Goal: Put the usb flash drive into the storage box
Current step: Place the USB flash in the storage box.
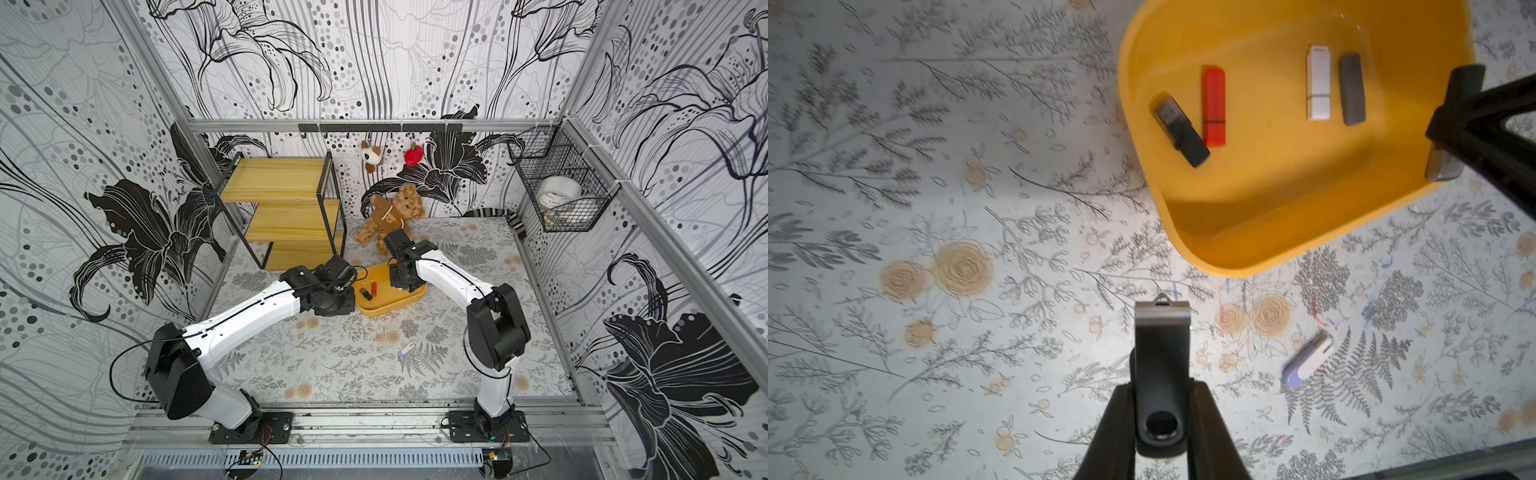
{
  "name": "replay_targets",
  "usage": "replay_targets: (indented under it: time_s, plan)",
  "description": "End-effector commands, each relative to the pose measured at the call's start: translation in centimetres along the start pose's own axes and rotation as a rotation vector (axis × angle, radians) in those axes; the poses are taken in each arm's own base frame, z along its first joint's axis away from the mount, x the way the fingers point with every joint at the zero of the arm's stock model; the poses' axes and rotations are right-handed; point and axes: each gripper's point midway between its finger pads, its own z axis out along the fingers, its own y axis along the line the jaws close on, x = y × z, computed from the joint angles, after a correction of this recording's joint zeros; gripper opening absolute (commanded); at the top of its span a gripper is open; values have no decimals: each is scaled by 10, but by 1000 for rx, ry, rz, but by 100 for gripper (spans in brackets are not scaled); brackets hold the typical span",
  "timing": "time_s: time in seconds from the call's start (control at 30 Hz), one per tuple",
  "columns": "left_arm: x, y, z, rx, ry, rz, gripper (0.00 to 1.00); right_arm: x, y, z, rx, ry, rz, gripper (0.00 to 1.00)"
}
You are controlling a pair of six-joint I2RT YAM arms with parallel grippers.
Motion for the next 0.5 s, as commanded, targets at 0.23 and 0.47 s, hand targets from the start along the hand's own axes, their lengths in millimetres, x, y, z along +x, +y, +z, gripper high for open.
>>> replay_targets:
  time_s: [0.23, 0.47]
  plan:
    - [-22, 17, 3, 3, -6, 3, 0, -6, 25, 47, -46, 78, -61, 0]
    - [-20, 21, 7, -2, 3, 3, 0, -2, 28, 70, -37, 116, -74, 0]
